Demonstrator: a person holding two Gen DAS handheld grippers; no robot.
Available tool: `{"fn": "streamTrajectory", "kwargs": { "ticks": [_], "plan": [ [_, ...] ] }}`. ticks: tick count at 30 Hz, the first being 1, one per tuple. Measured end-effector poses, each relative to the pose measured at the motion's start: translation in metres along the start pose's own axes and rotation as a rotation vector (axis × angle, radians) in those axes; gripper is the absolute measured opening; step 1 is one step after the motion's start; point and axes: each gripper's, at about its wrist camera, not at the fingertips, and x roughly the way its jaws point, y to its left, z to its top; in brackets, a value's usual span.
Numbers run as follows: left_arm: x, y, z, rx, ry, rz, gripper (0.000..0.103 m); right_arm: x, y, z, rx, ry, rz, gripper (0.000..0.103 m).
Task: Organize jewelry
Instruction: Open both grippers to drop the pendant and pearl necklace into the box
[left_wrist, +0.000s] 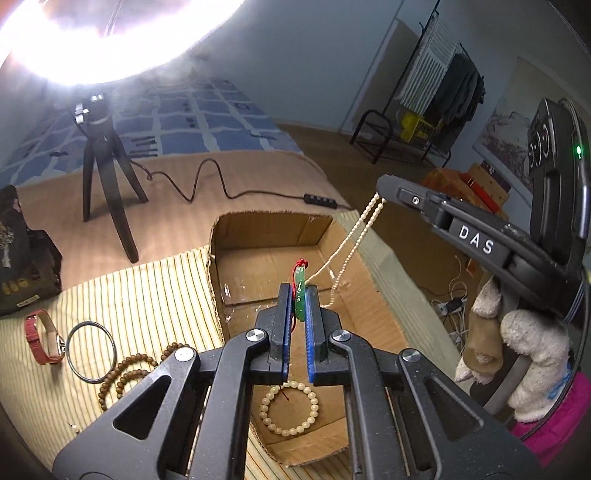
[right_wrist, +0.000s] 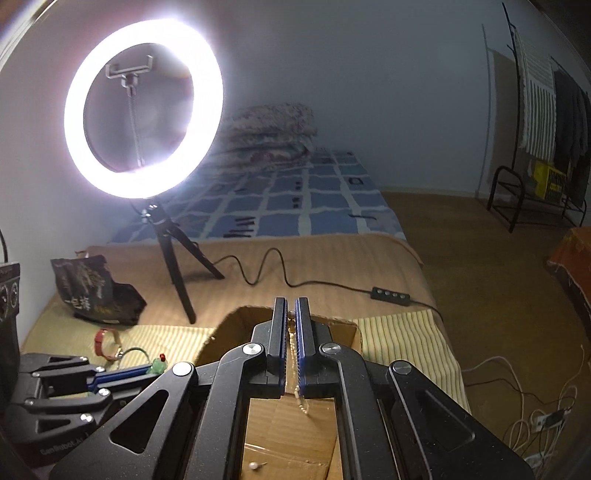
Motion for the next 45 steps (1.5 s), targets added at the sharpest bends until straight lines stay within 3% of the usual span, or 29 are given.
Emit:
{"fn": "streamTrajectory", "kwargs": {
  "ticks": [11,12,13,14,15,17,18,31,36,45],
  "plan": [
    [0.016,0.006,-0.006,0.013,0.042,0.019,0.005,0.024,-0.013,-0.009,0.05,0.066,-0.012,0.003],
    [0.016,0.007,-0.006,0.011,0.043,0.021,0.008,0.024,-0.014,-0.009,0.053,0.07,-0.02,0.004],
    [0.015,0.007,-0.007,0.009,0.042,0.023,0.02,0.025,-0.014,-0.009,0.058,0.075,-0.026,0.007],
    [0.015,0.008,-0.007,0.007,0.04,0.026,0.027,0.025,-0.015,-0.01,0.061,0.076,-0.028,0.015],
    [0.014,0.009,-0.007,0.005,0.033,0.03,0.036,0.024,-0.015,-0.01,0.065,0.074,-0.034,0.032],
    [0.011,0.01,-0.007,0.009,0.028,0.039,0.036,0.021,-0.016,-0.01,0.073,0.057,-0.048,0.055],
    [0.011,0.01,-0.007,0.01,0.028,0.043,0.036,0.019,-0.016,-0.009,0.076,0.052,-0.049,0.058],
    [-0.029,0.016,-0.009,0.014,-0.013,0.066,0.036,-0.005,-0.009,-0.009,0.081,0.062,-0.052,0.059],
    [-0.056,0.036,-0.009,-0.018,-0.052,0.06,0.036,-0.022,0.004,-0.012,0.071,0.054,-0.035,0.066],
    [-0.104,0.081,-0.021,-0.051,-0.082,0.117,0.036,-0.048,0.035,-0.03,0.056,0.078,0.054,0.067]
  ]
}}
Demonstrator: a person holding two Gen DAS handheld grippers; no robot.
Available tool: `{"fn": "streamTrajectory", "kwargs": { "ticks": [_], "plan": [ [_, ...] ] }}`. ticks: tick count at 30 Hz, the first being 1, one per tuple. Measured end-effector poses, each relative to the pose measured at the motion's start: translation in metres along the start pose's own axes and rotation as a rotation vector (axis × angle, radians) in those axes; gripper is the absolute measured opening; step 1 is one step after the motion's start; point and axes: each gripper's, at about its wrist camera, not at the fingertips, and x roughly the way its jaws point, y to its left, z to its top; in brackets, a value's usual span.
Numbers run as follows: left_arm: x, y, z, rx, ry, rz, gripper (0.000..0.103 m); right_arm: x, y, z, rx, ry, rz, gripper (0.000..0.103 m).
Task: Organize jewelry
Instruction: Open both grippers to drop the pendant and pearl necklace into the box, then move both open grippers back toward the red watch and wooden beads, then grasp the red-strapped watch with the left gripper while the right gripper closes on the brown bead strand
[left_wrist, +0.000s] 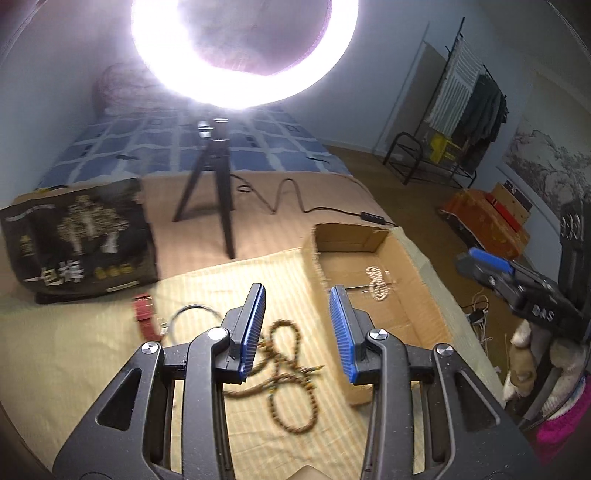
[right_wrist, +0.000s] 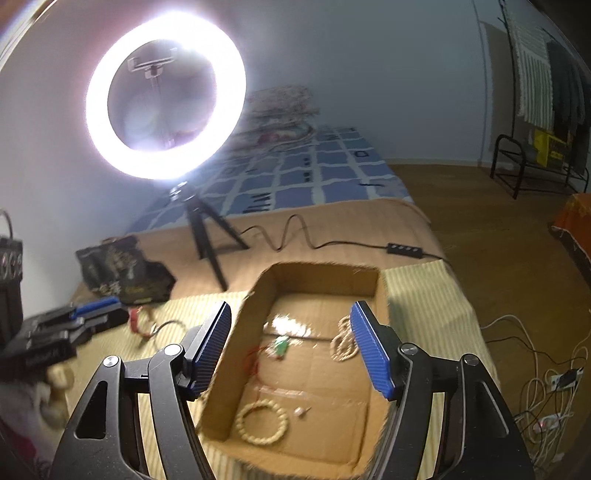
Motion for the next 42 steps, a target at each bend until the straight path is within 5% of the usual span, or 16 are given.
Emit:
{"fn": "streamTrajectory", "kwargs": {
  "ticks": [11,23,42],
  "plan": [
    [-0.022,0.058,-0.016,-0.047,0.018,0.062,0.036,-0.005,0.06,-0.032,-0.089,0.071,0.121,0.067],
    [-0.022,0.123,-0.025,-0.121,0.048,0.13,0.036,0.037,0.129,-0.044,-0.201,0.164,0.201,0.067],
    [0.025,0.14,-0.03,-0.182,0.133,0.09,0.041,0.132,0.178,-0.084,-0.353,0.415,0.193,0.067]
  ]
}}
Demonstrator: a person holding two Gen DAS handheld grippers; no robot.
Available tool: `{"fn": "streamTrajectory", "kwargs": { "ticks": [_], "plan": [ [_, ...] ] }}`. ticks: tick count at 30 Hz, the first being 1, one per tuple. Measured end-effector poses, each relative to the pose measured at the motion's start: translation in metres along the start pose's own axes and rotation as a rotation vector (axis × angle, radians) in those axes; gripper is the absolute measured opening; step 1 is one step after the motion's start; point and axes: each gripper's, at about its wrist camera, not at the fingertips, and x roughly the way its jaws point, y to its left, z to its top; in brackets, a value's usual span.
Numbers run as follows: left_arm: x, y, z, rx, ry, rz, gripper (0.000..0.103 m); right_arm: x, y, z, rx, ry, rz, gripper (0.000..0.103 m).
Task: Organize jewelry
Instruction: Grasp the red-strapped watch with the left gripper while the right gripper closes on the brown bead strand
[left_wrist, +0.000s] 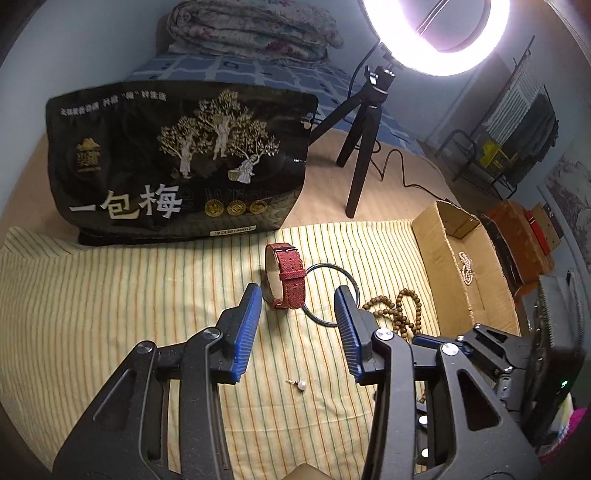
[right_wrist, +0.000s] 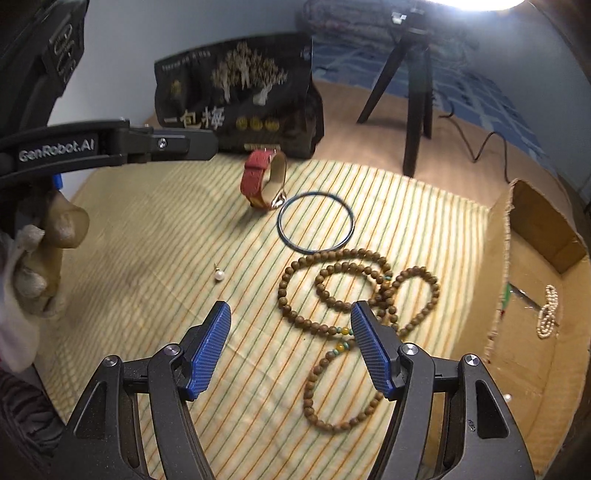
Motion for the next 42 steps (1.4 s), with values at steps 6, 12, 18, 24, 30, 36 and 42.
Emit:
{"fn": "streamTrajectory", "kwargs": {
  "ticks": [6,12,18,24,30,36,42],
  "plan": [
    [0.016,0.001,0.004,-0.026,0.024,-0.019,0.041,0.019,0.001,0.004,-0.016,0.034,-0.029,0.067],
    [0.032,0.001,0.003,-0.037,0.053,-0.033,0.041,0.033,0.004,0.003,-0.037,0.062,-0.022,0.073],
    [0.049,-0.001,0.004,-0.046,0.074,-0.026,0.041,0.04,-0.01,0.001,0.019,0.069,-0.027,0.073],
    [0.068,0.005,0.006,-0.076,0.099,-0.004,0.041,0.046,-0.012,0.0,0.025,0.07,-0.046,0.074],
    [0.084,0.008,0.009,-0.078,0.108,0.026,0.041,0.049,-0.009,0.002,0.03,0.064,-0.051,0.076],
    [0.093,0.009,0.01,-0.076,0.112,0.047,0.025,0.049,-0.021,0.006,0.061,0.055,-0.054,0.055],
    [0.098,0.002,0.011,-0.06,0.101,0.051,0.016,0.046,-0.043,0.007,0.137,0.048,-0.035,0.009]
  ]
}}
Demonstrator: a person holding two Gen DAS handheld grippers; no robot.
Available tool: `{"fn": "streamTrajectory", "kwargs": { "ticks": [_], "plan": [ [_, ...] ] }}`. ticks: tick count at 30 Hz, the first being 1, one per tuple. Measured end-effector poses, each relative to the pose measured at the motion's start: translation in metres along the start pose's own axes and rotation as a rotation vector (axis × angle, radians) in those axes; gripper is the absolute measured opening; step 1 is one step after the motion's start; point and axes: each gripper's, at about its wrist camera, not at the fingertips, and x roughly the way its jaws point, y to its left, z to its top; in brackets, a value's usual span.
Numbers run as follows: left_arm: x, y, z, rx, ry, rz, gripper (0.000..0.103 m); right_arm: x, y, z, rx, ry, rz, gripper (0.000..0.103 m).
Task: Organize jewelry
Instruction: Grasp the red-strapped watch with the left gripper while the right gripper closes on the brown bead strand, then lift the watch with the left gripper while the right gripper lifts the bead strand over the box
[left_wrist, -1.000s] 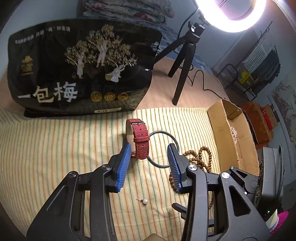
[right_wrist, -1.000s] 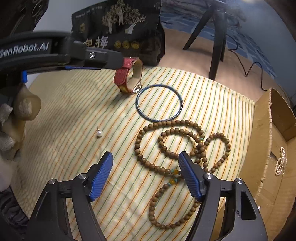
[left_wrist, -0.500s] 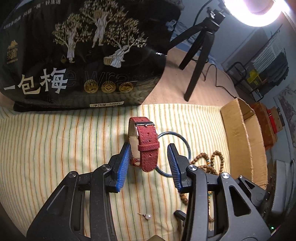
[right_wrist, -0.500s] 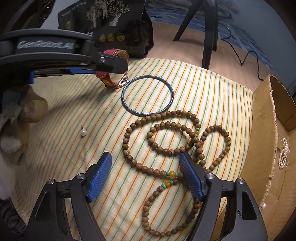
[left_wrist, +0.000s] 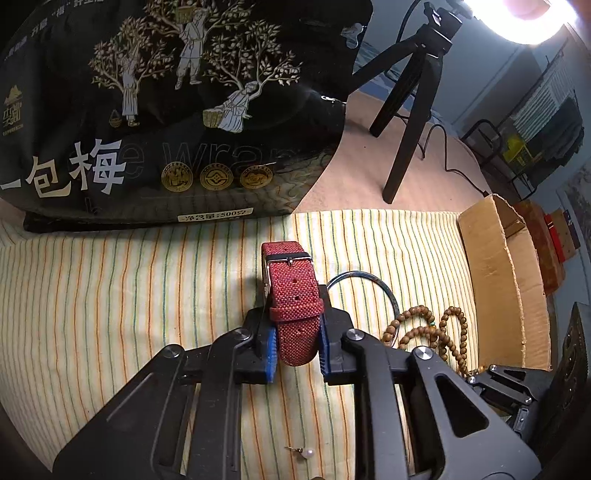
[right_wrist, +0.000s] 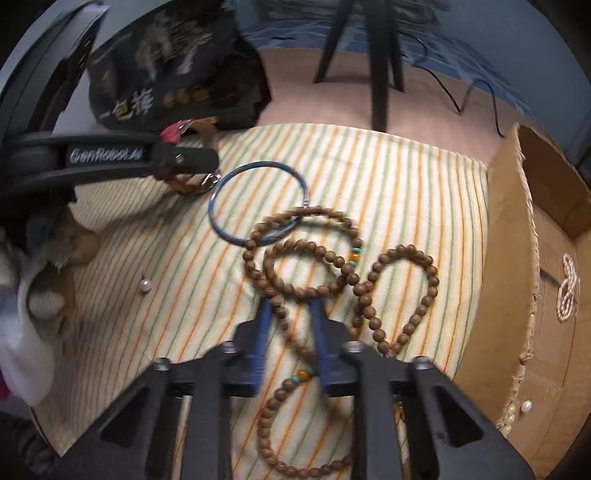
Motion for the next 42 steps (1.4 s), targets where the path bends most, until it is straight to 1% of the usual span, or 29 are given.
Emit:
{"fn": "streamTrajectory", "kwargs": {
  "ticks": [3,5,9,14,18,23,27,34,42],
  "plan": [
    [-0.001,0.002,0.001,-0.004,-0.006,-0.004,0.016,0.0,0.007,-0.002,-0.005,-0.002,-0.006,0.005],
    [-0.005,0.005,0.0,-0.007,-0.013,-0.003,0.016,-0.001,0.009,-0.003,-0.005,-0.006,-0.007,0.005],
    [-0.017,0.01,-0.001,-0.01,-0.033,-0.006,0.015,-0.007,0.008,-0.004,0.0,-0.024,0.016,0.005],
    [-0.036,0.007,-0.002,-0.003,-0.061,-0.017,0.015,-0.023,0.013,-0.004,-0.008,-0.054,0.048,0.005],
    [-0.056,0.002,-0.004,0.01,-0.089,-0.033,0.015,-0.044,0.014,-0.005,-0.002,-0.096,0.07,0.005],
    [-0.084,-0.006,-0.007,0.017,-0.127,-0.051,0.015,-0.081,0.013,-0.001,0.013,-0.177,0.095,0.005],
    [-0.105,-0.01,-0.009,0.009,-0.153,-0.07,0.015,-0.107,0.015,0.003,0.01,-0.241,0.095,0.005],
    [-0.14,-0.019,-0.016,0.026,-0.205,-0.084,0.015,-0.155,0.013,0.003,0.015,-0.351,0.096,0.005],
    [-0.17,-0.033,-0.026,0.025,-0.246,-0.103,0.015,-0.196,0.021,0.0,0.002,-0.429,0.098,0.005]
  ]
}}
